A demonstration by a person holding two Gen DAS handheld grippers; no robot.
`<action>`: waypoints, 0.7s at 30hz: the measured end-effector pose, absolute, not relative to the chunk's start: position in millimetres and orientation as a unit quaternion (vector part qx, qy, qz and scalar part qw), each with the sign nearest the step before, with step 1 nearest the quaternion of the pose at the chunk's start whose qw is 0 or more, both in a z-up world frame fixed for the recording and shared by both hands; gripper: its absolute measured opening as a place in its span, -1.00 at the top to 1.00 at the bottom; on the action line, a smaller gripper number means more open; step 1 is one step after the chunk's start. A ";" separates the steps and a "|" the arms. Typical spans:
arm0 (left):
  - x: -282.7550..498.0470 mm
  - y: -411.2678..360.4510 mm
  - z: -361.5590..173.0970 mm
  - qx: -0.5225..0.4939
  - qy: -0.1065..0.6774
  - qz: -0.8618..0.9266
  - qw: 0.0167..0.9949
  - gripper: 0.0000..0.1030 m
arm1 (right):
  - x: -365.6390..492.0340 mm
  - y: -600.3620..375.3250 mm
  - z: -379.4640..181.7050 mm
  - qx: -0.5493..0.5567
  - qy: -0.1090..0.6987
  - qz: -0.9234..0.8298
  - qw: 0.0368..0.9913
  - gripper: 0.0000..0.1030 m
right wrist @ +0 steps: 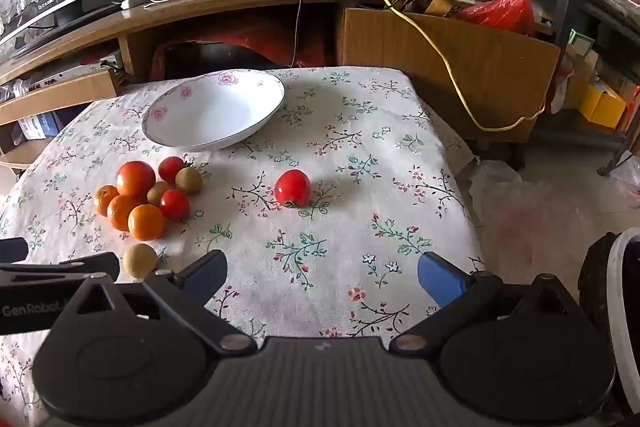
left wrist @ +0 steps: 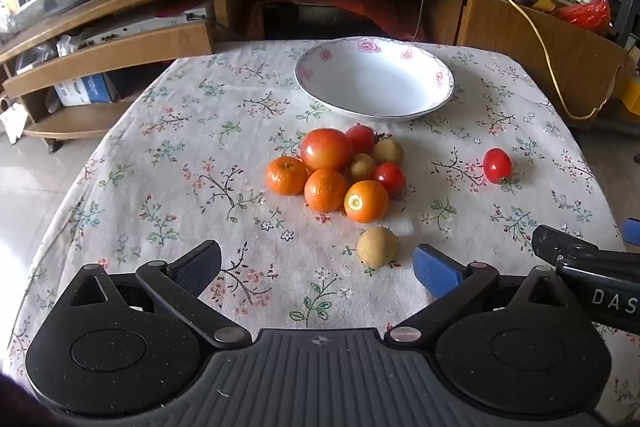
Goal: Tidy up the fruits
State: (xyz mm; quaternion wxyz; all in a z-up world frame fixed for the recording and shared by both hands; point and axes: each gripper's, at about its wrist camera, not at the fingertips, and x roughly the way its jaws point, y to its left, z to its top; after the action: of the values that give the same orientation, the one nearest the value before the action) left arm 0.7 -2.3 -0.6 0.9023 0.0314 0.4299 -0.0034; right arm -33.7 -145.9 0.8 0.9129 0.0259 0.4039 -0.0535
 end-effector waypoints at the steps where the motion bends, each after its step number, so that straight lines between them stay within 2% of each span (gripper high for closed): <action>1: -0.9 1.2 -3.5 0.031 0.431 -0.003 0.902 -1.00 | -33.1 -145.8 0.7 0.023 0.406 -0.054 0.912 -0.96; 21: 0.3 1.3 -5.7 0.015 0.440 -0.002 0.898 -1.00 | -31.0 -144.7 -5.2 0.024 0.419 -0.054 0.906 -0.95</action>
State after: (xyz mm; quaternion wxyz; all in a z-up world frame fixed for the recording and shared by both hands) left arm 0.3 1.3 -5.7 0.8980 0.0155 0.4397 -0.0016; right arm -31.0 -144.7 -5.2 0.9060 0.0241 0.4191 -0.0535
